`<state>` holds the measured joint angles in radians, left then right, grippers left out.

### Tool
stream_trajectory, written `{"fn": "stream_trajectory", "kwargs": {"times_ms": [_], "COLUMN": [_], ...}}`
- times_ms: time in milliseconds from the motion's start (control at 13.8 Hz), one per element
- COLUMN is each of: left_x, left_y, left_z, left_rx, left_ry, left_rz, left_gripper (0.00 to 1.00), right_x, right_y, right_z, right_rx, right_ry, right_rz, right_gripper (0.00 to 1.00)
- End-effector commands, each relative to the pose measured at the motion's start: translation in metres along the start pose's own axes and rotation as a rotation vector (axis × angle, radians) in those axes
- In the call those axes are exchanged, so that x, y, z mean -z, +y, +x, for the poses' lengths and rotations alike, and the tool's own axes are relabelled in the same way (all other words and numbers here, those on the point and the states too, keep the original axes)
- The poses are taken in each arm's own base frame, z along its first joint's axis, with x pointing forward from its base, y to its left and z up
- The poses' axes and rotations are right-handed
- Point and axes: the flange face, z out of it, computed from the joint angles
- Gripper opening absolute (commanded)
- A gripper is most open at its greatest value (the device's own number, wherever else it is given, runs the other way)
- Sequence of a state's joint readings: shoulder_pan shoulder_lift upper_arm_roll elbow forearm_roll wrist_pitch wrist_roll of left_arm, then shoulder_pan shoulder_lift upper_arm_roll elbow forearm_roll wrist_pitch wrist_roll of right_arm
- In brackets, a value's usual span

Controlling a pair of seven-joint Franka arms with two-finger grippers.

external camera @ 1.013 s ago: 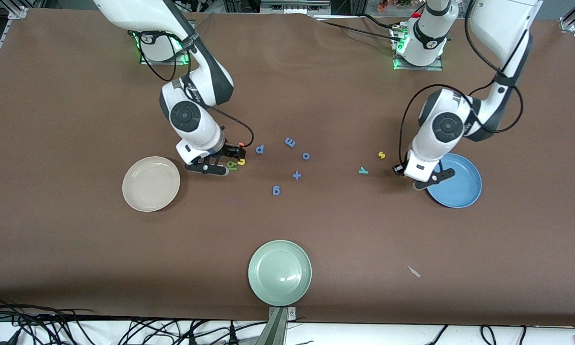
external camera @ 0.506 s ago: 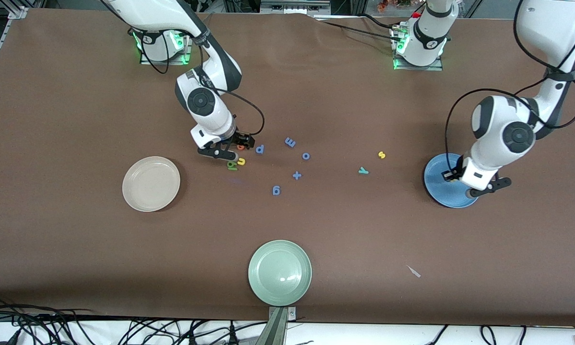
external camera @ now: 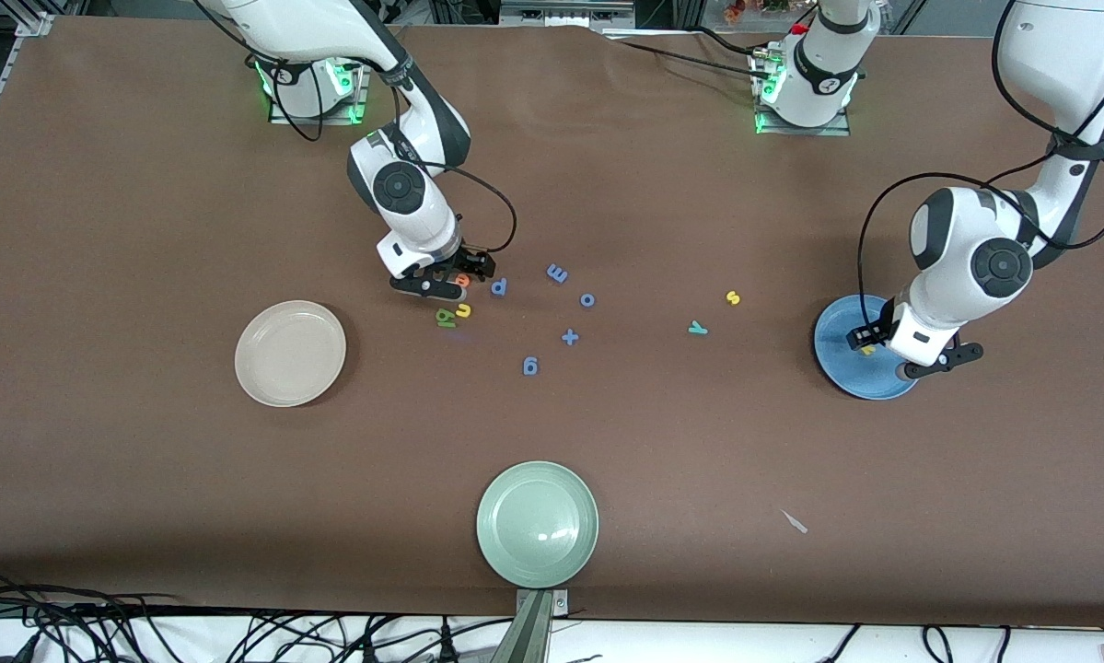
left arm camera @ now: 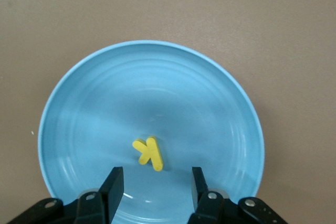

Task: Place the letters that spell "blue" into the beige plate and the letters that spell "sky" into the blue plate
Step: 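Drop the k on the blue plate while the right gripper grasps the orange e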

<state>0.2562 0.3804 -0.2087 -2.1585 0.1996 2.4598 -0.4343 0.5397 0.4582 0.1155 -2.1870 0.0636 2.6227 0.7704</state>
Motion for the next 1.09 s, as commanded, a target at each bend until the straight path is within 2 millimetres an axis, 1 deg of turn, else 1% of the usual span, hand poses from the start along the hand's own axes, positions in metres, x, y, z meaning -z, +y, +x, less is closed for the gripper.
{"fn": "stream_trajectory", "kwargs": {"times_ms": [0,72,145,217,362,434,579,651,724,796,868,941,1013], "left_x": [0.003,-0.001,0.0,0.001,0.006,0.008,0.009,0.007,0.009,0.008,0.006,0.001,-0.006], "left_y": [0.052,0.067,0.072,0.086,0.125,0.141,0.172,0.185,0.201,0.211,0.218,0.226,0.228], "left_z": [-0.016,-0.022,-0.025,-0.031,-0.052,-0.061,-0.083,-0.092,-0.105,-0.112,-0.113,-0.116,-0.114], "left_rx": [0.078,0.092,0.103,0.121,0.242,0.304,0.37,0.427,0.473,0.539,0.581,0.615,0.658], "left_ry": [0.008,0.008,0.008,0.002,-0.004,-0.006,-0.005,-0.007,-0.005,-0.008,-0.01,-0.022,-0.033], "left_rz": [-0.01,-0.012,-0.015,-0.028,-0.041,-0.046,-0.04,-0.037,-0.038,-0.037,-0.041,-0.039,-0.036], "left_gripper": [0.6,0.6,0.6,0.6,0.6,0.6,0.61,0.62,0.63,0.63,0.64,0.69,0.71], "right_x": [-0.011,-0.017,-0.017,-0.017,-0.014,-0.013,-0.012,-0.012,-0.01,-0.005,0.009,0.029,0.05], "right_y": [0.005,0.005,0.005,0.004,0.003,0.003,0.003,0.003,0.003,0.002,0.004,0.007,0.01], "right_z": [0.003,0.003,0.003,0.003,0.004,0.004,0.004,0.004,0.004,0.006,0.011,0.024,0.036], "right_rx": [0.008,0.006,0.007,0.009,0.009,0.008,0.008,0.008,0.01,0.014,0.019,0.019,0.041], "right_ry": [0.033,0.033,0.036,0.037,0.039,0.039,0.04,0.04,0.042,0.048,0.047,0.033,0.003], "right_rz": [0.003,0.004,0.007,0.008,0.01,0.01,0.011,0.011,0.012,0.016,0.007,-0.022,-0.06], "right_gripper": [0.89,0.82,0.75,0.67,0.5,0.43,0.36,0.31,0.29,0.29,0.29,0.29,0.29]}}
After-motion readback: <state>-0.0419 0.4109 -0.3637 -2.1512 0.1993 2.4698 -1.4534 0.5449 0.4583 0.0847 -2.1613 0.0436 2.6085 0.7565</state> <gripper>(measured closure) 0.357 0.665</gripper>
